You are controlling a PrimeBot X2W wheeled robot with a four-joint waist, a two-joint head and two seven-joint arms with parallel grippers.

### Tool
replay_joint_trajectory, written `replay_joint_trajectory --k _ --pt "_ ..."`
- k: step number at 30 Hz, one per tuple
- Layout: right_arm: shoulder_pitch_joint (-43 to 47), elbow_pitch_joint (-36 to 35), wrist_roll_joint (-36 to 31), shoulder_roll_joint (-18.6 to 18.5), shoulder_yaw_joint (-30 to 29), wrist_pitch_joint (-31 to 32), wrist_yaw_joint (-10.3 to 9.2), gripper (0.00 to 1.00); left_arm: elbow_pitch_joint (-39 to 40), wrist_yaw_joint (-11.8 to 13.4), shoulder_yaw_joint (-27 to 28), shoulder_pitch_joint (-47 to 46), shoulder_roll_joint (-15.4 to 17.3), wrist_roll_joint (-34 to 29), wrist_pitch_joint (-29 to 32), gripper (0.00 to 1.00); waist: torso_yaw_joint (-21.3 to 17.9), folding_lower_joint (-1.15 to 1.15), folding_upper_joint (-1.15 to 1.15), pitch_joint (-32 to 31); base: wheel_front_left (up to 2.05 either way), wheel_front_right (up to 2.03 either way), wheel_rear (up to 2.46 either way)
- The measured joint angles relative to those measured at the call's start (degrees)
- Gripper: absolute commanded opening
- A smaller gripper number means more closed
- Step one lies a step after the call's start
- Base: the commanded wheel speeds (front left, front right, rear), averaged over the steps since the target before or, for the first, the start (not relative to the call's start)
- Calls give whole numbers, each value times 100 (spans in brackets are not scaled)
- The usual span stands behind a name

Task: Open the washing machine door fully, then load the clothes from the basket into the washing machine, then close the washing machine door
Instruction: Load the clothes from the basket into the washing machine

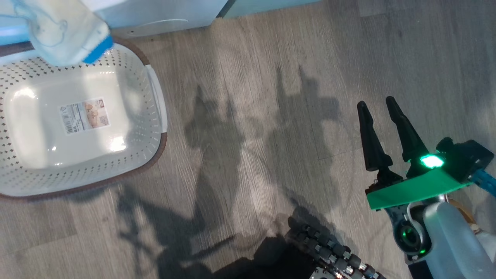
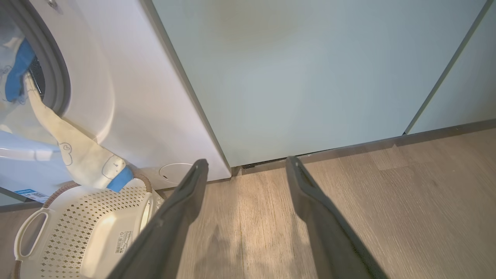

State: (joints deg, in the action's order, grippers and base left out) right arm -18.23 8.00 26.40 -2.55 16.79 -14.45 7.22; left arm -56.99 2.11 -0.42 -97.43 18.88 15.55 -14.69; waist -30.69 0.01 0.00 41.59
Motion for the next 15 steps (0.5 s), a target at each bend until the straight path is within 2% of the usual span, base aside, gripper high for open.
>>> replay_joint_trajectory --k 8,12,15 --pt "1 0 36 1 59 0 0 100 1054 -123 346 261 -133 -265 -1 0 -38 0 0 79 0 0 0" --pt "1 0 43 2 92 0 0 100 972 -153 397 334 -136 -452 -1 0 -42 -1 0 86 0 0 0" --pt "2 2 43 3 101 0 1 100 355 -143 326 340 -140 -632 -18 0 -34 -1 0 69 0 0 0"
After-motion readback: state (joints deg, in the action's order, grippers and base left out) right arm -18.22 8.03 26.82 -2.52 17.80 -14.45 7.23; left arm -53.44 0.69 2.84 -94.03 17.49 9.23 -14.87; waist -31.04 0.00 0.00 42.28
